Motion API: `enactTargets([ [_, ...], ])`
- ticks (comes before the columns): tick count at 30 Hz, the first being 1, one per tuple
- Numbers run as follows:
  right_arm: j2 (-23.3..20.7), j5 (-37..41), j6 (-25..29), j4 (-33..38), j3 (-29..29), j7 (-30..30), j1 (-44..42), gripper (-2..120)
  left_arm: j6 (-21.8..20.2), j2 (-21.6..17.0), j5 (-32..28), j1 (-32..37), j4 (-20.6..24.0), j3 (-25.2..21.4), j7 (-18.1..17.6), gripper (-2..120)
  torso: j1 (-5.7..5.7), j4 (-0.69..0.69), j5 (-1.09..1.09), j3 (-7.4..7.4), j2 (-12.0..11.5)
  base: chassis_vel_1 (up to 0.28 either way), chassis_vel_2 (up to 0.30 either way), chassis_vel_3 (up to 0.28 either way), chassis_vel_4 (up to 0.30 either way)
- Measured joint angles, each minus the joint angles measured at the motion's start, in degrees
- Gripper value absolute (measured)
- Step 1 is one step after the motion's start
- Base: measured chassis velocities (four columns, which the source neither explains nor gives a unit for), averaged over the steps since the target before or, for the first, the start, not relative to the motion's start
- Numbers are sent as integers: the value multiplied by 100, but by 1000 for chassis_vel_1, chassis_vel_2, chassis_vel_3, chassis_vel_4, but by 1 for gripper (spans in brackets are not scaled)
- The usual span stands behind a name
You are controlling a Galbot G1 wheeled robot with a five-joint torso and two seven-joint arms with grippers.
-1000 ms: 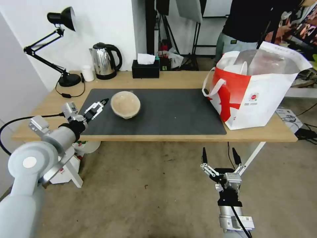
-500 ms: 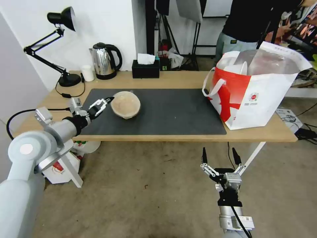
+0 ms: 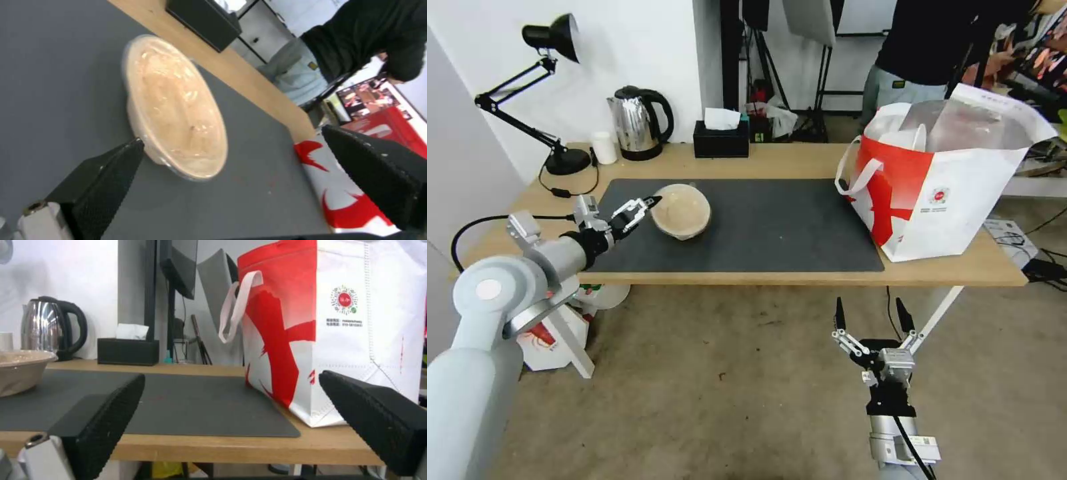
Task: Pick up the trash from the table and place it into the takeout bag.
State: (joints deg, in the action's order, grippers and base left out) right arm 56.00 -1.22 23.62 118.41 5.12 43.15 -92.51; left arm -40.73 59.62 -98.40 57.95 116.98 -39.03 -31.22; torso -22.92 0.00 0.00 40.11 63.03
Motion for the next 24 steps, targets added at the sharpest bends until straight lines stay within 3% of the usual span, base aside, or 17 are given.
enactTargets([
  [24, 0, 0, 0, 0, 0, 0, 0, 100, -147, -202, -396, -284, -443, 80, 50, 100, 0, 0, 0, 0, 0, 0, 0, 0, 0],
])
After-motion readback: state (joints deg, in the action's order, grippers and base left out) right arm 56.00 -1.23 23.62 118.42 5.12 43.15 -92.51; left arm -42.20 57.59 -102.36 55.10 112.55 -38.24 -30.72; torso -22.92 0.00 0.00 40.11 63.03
